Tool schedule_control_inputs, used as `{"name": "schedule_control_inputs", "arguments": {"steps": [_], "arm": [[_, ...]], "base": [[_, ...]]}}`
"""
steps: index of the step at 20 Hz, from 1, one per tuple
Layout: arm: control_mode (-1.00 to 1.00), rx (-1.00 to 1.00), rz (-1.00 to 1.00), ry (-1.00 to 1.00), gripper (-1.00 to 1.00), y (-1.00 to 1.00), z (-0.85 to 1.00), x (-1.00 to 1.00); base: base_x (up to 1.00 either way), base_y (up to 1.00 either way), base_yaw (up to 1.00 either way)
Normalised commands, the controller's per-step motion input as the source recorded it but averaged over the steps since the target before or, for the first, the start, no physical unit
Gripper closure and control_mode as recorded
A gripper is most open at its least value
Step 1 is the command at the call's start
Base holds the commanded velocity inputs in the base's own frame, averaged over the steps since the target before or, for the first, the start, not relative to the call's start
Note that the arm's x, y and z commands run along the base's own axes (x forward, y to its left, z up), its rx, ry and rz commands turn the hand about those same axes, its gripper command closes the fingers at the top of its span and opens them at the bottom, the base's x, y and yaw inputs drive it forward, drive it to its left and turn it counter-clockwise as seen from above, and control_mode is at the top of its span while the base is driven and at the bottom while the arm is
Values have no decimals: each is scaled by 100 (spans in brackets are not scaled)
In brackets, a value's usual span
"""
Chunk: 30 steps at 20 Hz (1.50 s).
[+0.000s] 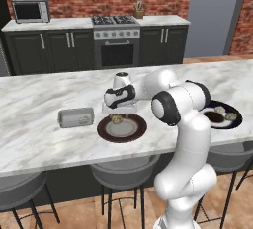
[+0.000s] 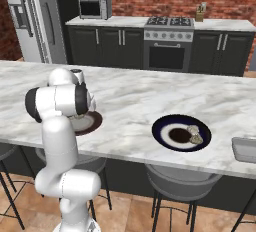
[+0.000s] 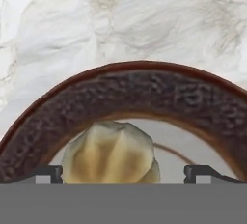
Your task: Place two dumplings into each of the tupperware containers and then place the containers in the fridge.
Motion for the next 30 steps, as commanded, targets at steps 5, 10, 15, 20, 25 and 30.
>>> {"name": "schedule_control_inputs", "arguments": {"steps": [5,10,15,20,25,30], "arm": [[-100,0,0,-2,-100,0,-12,-2],[-100,0,0,-9,-100,0,0,-14],[-100,0,0,-7,-100,0,0,-12],[-100,0,0,-4,-100,0,-15,-4],[-100,0,0,-1,-100,0,-17,0],[-100,0,0,0,100,0,-7,0]], "base": [[0,0,0],[0,0,0],[0,0,0],[0,0,0],[0,0,0],[0,0,0]]}}
